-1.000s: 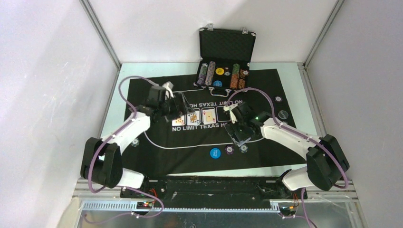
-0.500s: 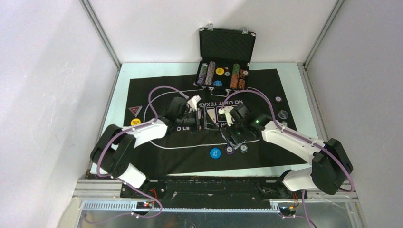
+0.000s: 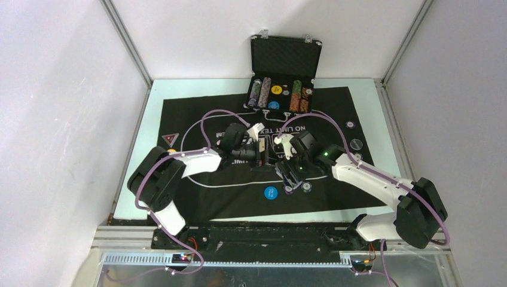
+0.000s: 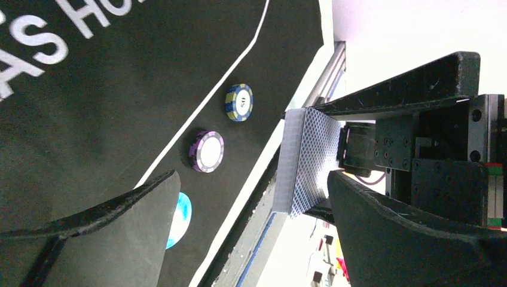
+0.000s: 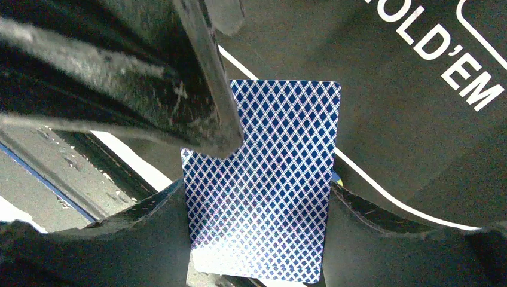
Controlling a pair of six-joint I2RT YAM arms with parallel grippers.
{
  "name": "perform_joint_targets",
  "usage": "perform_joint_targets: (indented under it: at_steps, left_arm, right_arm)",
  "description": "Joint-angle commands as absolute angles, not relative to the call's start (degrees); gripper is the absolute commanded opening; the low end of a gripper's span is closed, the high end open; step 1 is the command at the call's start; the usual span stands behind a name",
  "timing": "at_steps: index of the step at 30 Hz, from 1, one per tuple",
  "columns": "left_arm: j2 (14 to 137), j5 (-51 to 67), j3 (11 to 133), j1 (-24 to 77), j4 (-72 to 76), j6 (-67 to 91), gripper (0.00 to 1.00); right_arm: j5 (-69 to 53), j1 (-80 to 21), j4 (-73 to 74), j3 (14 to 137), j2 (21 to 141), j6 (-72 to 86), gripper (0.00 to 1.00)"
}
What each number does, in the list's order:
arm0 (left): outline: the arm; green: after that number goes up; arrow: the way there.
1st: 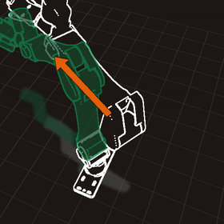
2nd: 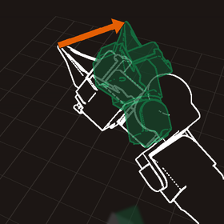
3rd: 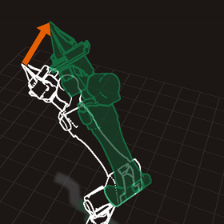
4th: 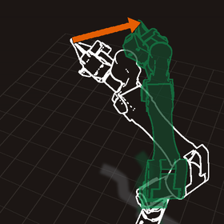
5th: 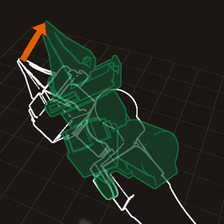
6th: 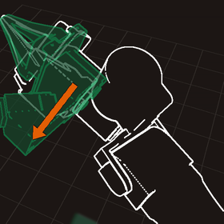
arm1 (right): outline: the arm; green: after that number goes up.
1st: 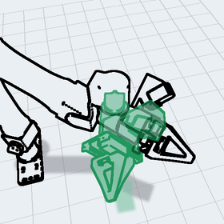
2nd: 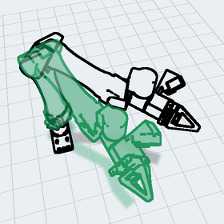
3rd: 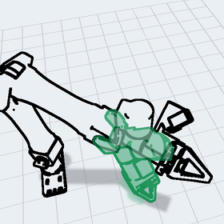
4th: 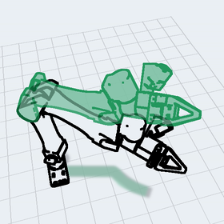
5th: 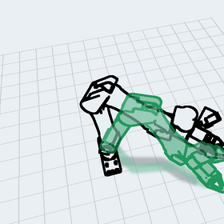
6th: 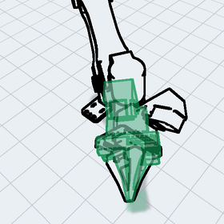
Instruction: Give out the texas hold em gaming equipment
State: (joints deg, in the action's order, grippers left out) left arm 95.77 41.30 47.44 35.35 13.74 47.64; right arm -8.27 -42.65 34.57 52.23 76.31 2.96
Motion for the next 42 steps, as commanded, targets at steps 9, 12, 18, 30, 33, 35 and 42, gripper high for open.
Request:
perform_joint_targets:
  at_steps: [9, 12, 18, 30, 33, 35, 42]
  left_arm:
    - [98.4, 44.2, 50.7, 37.7, 15.9, 46.6, 1.0]
    - [98.8, 43.1, 51.2, 37.8, 13.0, 44.9, 0.99]
    - [99.1, 41.7, 51.6, 37.7, 9.0, 41.9, 0.88]
    - [95.2, 38.1, 53.4, 37.7, 2.7, 37.3, 0.71]
    - [94.2, 37.9, 53.4, 37.8, 2.0, 36.8, 0.67]
    - [93.8, 38.0, 53.5, 37.8, 1.9, 36.5, 0.65]
    - [91.3, 36.7, 53.7, 37.7, 0.7, 35.4, 0.58]
  right_arm:
    - [-10.5, -43.1, 31.9, 54.0, 73.9, 2.5, 0.0]
    - [-10.7, -43.2, 31.9, 53.9, 73.3, 2.5, 0.0]
    - [-10.9, -43.2, 32.0, 54.0, 72.8, 2.5, 0.0]
    - [-10.0, -43.2, 32.3, 53.7, 72.3, 2.6, 0.0]
    - [-10.0, -43.2, 32.2, 53.5, 72.2, 2.6, 0.0]
    - [-10.0, -43.1, 32.2, 53.5, 72.1, 2.7, 0.0]
    - [-9.8, -43.1, 32.2, 53.5, 72.1, 2.8, 0.0]
